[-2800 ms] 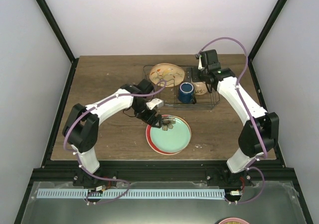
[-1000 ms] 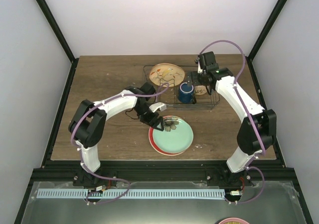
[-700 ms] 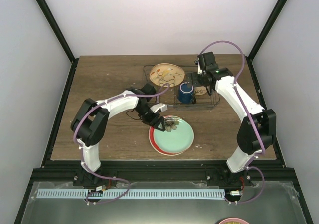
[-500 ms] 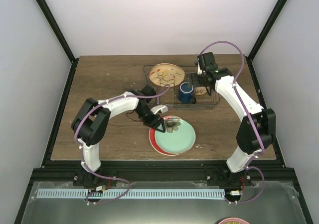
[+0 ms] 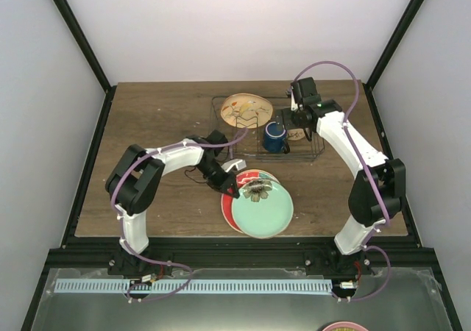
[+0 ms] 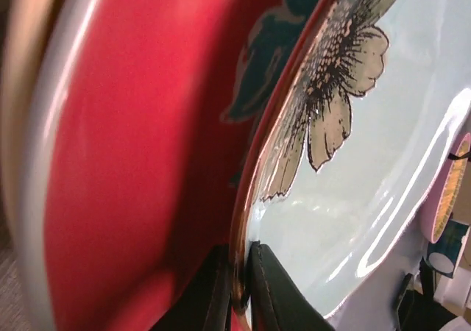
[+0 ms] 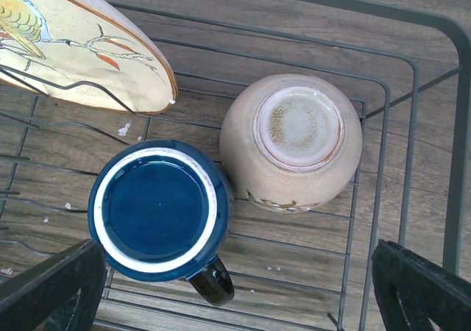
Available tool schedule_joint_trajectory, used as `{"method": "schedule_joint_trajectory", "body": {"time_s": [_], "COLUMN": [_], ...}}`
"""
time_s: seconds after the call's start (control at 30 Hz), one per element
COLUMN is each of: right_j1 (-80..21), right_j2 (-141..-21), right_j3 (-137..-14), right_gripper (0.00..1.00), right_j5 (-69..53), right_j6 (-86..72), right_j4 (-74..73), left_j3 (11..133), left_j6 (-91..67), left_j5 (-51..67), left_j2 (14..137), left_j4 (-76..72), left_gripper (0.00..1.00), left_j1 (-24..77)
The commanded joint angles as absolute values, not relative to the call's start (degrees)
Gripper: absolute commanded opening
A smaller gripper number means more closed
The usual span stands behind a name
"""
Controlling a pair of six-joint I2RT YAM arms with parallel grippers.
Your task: Load the mixed dishes into the dish rack
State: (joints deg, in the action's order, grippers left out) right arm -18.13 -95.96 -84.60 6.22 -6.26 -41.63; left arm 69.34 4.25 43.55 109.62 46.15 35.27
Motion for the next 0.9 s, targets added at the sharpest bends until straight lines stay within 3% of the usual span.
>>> {"method": "schedule_joint_trajectory", "body": {"time_s": [0.0,0.43,0.87], "right_j1": [-17.97,-17.22,-14.94], "right_j2": [-95.58,-95.45,-96.01], "right_j3": [-86.94,-89.17,-92.37], "right_gripper": [1.00,1.00,1.00], "right_j5": [6.46,2.28,-7.00], "right_j6": [-5.30,-6.02,-7.00], "right_j4": [-41.67,-41.07,-40.18], "left_j3": [68.71,74.26,79.09], "left_j6": [6.24,6.26,6.34], "left_j5": [42.05,43.84,42.07], "left_j2": [110.77,106.10,100.10], "left_j4": [46.84,49.82,52.03], "left_gripper": [0.00,0.00,0.00], "left_j1": [36.17,35.05,26.51]}}
